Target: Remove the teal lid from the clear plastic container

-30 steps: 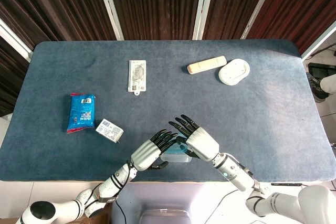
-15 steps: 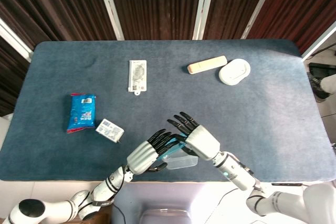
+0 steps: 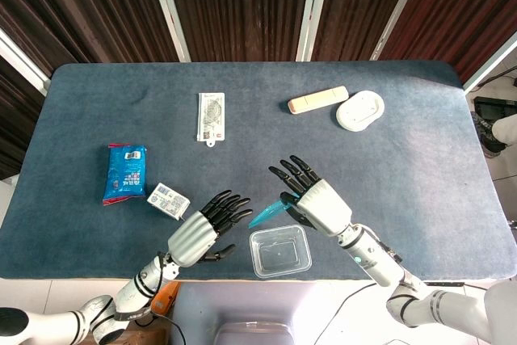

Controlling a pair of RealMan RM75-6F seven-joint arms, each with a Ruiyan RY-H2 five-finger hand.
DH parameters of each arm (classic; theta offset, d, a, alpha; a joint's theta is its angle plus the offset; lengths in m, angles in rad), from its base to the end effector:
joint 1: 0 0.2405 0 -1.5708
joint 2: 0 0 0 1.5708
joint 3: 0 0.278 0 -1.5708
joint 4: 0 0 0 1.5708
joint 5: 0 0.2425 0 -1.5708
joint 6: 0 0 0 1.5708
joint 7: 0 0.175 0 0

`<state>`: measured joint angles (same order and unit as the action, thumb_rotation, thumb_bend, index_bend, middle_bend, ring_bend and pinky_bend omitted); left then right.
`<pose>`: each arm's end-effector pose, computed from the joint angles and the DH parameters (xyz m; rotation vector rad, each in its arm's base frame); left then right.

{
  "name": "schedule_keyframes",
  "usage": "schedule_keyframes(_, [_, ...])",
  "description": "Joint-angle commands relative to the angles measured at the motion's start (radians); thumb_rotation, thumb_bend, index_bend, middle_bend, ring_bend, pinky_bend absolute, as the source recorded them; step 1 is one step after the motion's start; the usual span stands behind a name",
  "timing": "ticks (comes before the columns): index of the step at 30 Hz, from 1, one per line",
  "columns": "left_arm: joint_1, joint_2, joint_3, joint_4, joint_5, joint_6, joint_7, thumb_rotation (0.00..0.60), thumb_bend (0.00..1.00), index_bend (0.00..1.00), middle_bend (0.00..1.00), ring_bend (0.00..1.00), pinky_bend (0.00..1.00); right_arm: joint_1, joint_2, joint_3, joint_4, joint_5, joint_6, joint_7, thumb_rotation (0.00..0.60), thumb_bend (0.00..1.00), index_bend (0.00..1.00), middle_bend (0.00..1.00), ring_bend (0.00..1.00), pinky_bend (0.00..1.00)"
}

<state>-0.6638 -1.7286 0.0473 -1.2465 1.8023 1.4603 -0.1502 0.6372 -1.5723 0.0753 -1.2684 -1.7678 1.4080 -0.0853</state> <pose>-0.1219 0.2944 -0.0756 -2.0161 -0.7177 -1.6587 -0.1495 -0.3459 -0.0151 1.8988 -0.3826 1.3936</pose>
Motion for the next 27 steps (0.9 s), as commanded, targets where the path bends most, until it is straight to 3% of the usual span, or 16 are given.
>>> schedule_keyframes(1, [0.017,0.032,0.006,-0.017,0.005,0.016,0.012,0.6,0.32,0.0,0.0,0.0,0.0,-0.022,0.049,0.007,-0.002,0.013,0.022,-0.004,0.6,0.61,0.91,0.2,0.0,0.0])
schedule_keyframes(6, [0.063,0.11,0.032,-0.052,-0.011,0.027,0.033,0.6,0.32,0.0,0.0,0.0,0.0,-0.062,0.112,0.007,0.042,0.039,0.057,0.047,0.6,0.61,0.91,0.21,0.0,0.0])
schedule_keyframes(10, [0.109,0.148,0.048,-0.061,-0.036,0.038,0.034,0.6,0.32,0.0,0.0,0.0,0.0,-0.069,0.123,0.011,0.094,0.08,0.023,0.081,0.6,0.61,0.91,0.21,0.0,0.0])
schedule_keyframes(17, [0.175,0.141,0.047,0.023,-0.096,0.047,-0.043,0.6,0.32,0.0,0.0,0.0,0.0,-0.055,0.062,0.008,0.212,0.115,-0.044,0.104,0.6,0.61,0.9,0.21,0.0,0.0])
schedule_keyframes(27, [0.222,0.111,0.034,0.141,-0.134,0.032,-0.115,0.6,0.32,0.0,0.0,0.0,0.0,-0.033,-0.006,-0.029,0.343,0.032,0.016,0.127,0.6,0.61,0.85,0.2,0.0,0.0])
